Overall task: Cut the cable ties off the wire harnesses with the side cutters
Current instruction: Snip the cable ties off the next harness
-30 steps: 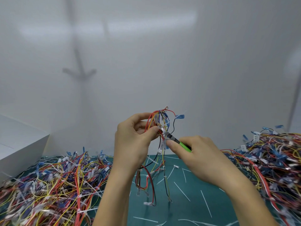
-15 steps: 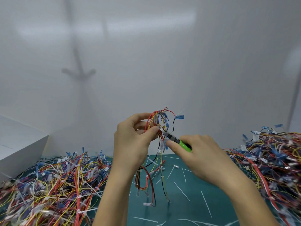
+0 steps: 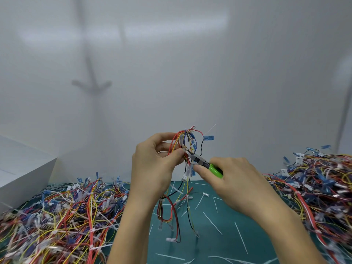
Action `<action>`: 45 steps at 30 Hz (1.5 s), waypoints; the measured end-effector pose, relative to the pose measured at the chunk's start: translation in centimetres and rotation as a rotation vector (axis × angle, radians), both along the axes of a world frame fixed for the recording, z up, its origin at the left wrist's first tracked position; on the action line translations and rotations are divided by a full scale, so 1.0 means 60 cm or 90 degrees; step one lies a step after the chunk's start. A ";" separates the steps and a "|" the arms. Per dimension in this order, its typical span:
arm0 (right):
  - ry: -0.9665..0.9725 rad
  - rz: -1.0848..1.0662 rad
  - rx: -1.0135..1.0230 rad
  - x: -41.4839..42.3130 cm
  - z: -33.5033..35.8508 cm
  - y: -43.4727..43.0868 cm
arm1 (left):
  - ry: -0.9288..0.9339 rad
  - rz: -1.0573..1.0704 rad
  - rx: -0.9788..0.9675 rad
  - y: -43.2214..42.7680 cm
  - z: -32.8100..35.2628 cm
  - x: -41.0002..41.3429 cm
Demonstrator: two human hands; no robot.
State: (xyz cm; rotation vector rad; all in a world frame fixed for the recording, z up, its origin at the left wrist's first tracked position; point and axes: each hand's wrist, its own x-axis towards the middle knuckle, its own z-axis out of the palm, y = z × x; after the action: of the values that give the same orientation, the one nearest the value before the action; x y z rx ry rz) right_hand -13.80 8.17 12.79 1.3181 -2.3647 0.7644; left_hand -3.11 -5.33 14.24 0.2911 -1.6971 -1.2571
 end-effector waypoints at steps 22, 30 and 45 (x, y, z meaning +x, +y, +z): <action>0.004 -0.005 -0.003 0.003 0.001 -0.001 | -0.001 0.001 -0.012 -0.001 0.000 0.001; 0.001 -0.001 -0.005 0.002 0.000 -0.001 | -0.006 0.005 -0.016 -0.002 0.000 0.001; -0.011 -0.001 -0.011 0.002 0.000 -0.002 | -0.005 0.009 -0.011 0.001 0.001 0.000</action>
State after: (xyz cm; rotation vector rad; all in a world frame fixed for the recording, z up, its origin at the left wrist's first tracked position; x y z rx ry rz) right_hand -13.68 8.03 12.78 1.3078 -2.3665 0.7983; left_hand -3.14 -5.30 14.30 0.2975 -1.7094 -1.2326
